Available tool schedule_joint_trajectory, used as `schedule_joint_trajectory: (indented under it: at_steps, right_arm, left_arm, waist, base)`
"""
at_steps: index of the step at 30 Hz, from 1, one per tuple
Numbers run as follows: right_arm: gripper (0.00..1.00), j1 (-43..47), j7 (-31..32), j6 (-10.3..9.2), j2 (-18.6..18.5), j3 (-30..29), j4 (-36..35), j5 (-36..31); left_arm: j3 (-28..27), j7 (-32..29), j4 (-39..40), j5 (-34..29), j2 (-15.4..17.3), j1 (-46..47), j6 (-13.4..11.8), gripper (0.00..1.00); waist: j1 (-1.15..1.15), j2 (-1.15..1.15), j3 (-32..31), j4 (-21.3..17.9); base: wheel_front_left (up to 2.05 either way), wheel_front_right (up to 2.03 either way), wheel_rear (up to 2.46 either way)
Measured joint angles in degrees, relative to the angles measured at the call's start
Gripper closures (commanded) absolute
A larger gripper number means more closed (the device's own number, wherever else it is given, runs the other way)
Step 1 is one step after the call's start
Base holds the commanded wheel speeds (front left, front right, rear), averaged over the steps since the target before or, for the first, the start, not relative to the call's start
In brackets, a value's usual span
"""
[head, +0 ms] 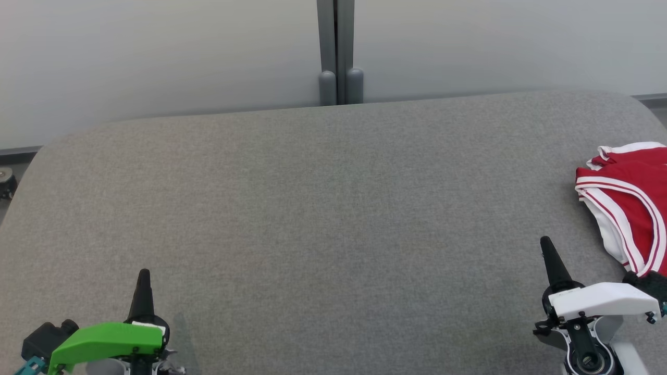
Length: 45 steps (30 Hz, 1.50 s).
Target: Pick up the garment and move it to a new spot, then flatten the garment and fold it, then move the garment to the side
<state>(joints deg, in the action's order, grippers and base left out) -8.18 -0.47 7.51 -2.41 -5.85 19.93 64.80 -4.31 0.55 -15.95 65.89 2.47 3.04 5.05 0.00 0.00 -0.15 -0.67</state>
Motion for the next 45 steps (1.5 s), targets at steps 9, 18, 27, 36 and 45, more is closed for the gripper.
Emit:
schedule_joint_trajectory:
  at_steps: [9,18,27,36,45]
  right_arm:
    - [1.0,0.2,1.4,-0.01,-0.1,-0.2,-1.0,5.1]
    - [1.0,0.3,2.6,-0.01,-0.1,-0.3,-1.9,9.8]
    - [1.0,0.5,3.6,-0.01,-0.2,-0.4,-2.7,14.1]
    - [1.0,0.5,4.9,-0.01,-0.2,-0.5,-3.6,18.5]
    - [1.0,0.6,5.8,-0.01,-0.2,-0.6,-4.3,22.3]
  left_arm:
    - [-0.5,-1.4,0.7,5.1,0.0,0.4,0.2,1.0]
    - [-0.9,-2.5,1.1,9.4,0.1,1.1,0.3,1.0]
    - [-1.2,-3.6,1.7,13.6,0.1,1.3,0.4,1.0]
    - [-1.5,-4.9,2.3,17.8,0.1,1.9,0.5,1.0]
    - [-1.8,-5.9,2.7,21.4,0.2,2.3,0.5,1.0]
  waist:
    - [0.0,0.0,0.0,0.1]
    - [0.0,0.0,0.0,0.2]
    - [0.0,0.0,0.0,0.3]
    - [0.0,0.0,0.1,0.4]
    - [0.0,0.0,0.1,0.5]
  base:
    - [0.0,0.0,0.0]
    - [0.0,0.0,0.0]
    - [0.0,0.0,0.0]
    - [0.0,0.0,0.0]
    - [0.0,0.0,0.0]
